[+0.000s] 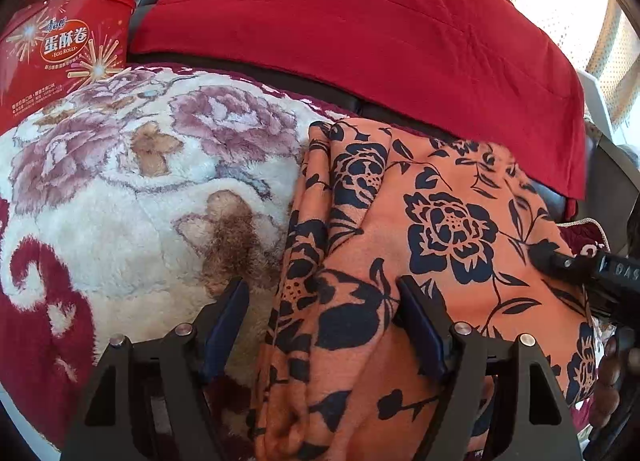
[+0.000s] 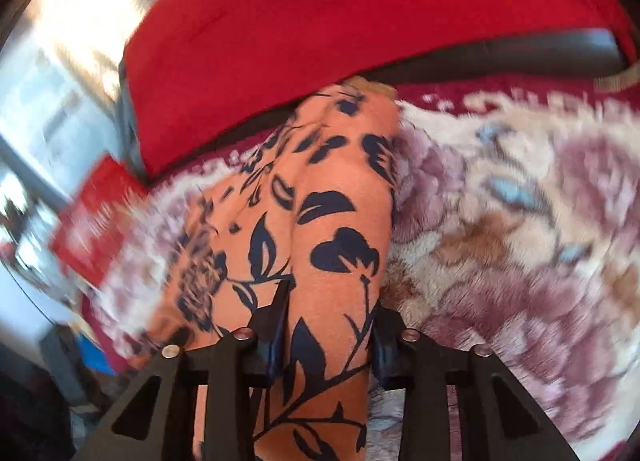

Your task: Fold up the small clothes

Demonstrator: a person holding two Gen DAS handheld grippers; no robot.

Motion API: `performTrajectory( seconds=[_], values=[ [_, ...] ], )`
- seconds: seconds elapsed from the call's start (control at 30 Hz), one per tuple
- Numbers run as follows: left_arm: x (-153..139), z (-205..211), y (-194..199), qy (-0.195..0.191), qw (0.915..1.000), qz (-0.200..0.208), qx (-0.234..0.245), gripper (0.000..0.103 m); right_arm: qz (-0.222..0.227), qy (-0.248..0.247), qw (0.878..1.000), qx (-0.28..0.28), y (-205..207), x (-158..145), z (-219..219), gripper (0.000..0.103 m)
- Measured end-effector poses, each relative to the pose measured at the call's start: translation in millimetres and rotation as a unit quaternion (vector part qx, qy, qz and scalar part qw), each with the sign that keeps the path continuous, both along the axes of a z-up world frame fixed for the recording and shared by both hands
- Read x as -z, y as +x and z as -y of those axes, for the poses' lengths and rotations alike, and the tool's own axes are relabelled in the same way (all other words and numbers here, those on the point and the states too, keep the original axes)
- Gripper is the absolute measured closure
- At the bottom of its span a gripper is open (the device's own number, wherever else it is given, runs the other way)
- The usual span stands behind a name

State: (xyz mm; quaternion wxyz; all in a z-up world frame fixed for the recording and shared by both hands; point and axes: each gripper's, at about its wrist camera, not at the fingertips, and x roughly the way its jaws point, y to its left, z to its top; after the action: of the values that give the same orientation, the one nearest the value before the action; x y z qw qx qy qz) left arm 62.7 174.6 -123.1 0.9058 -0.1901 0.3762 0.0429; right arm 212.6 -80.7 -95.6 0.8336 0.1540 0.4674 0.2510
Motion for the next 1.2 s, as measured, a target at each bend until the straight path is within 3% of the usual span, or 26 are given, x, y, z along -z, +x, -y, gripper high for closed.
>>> performTrajectory(
  seconds=[0.07, 0.17, 0.37, 0.4, 0.43, 0.47, 0.53, 0.67, 0.87, 0.97, 1.03, 1.1, 1.13, 1.2],
  values=[
    [0.7, -1.4, 0.2, -0.003, 1.0, 0.0, 0.0, 0.026, -0.006, 0.02, 1.0, 0.004, 2.1, -1.9, 3.5, 0.052],
    [0.8, -1.4, 1.5, -0.002, 1.0, 0.0, -0.001, 0.026, -0.005, 0.037, 0.999, 0.0, 9.5, -7.7, 12.5, 0.044],
    [1.3, -2.7, 2.1, -0.008, 1.0, -0.001, 0.0, 0.026, -0.041, 0.062, 0.997, 0.018, 47.3, 3.0, 9.2, 0.039],
    [1.5, -3.0, 2.3, -0.009, 1.0, -0.001, 0.0, 0.026, -0.048, 0.065, 0.997, 0.015, 52.7, 5.7, 7.5, 0.04],
    [1.7, -3.4, 2.6, -0.01, 1.0, -0.001, 0.0, 0.026, -0.048, 0.057, 0.997, 0.011, 54.9, 4.6, 5.3, 0.047],
    [1.9, -4.1, 3.0, -0.011, 0.9999, -0.001, 0.0, 0.026, -0.034, 0.03, 0.999, 0.001, 54.2, -0.6, -2.7, 0.062],
    [2.2, -4.9, 3.5, -0.013, 0.9999, -0.002, -0.001, 0.026, 0.002, -0.026, 1.0, -0.01, 45.9, -16.9, -16.8, 0.066],
    [2.1, -4.5, 4.0, -0.016, 0.9999, -0.002, -0.001, 0.026, 0.018, -0.074, 0.997, -0.006, 42.4, -17.3, -27.5, 0.067],
    [1.6, -5.0, 3.6, -0.019, 0.9998, -0.002, -0.002, 0.026, 0.007, -0.049, 0.999, 0.01, 39.2, -21.6, -11.8, 0.055],
    [1.7, -5.2, 3.6, -0.02, 0.9998, -0.002, -0.003, 0.026, 0.024, -0.055, 0.998, 0.005, 22.9, -32.6, -2.6, 0.052],
    [1.7, -5.0, 3.6, -0.019, 0.9998, -0.002, -0.004, 0.026, 0.011, -0.072, 0.997, -0.007, 16.2, -27.0, 0.2, 0.051],
    [1.9, -4.3, 3.5, -0.018, 0.9998, -0.002, -0.004, 0.026, -0.004, -0.08, 0.997, -0.021, 11.9, -18.1, -0.4, 0.053],
    [2.0, -4.2, 3.4, -0.017, 0.9998, -0.002, -0.004, 0.026, 0.0, -0.08, 0.996, -0.024, 7.5, -19.6, 1.1, 0.062],
    [2.2, -3.7, 2.9, -0.014, 0.9999, -0.001, -0.005, 0.026, 0.015, -0.089, 0.996, -0.022, 1.1, -27.0, 0.1, 0.066]
  ],
)
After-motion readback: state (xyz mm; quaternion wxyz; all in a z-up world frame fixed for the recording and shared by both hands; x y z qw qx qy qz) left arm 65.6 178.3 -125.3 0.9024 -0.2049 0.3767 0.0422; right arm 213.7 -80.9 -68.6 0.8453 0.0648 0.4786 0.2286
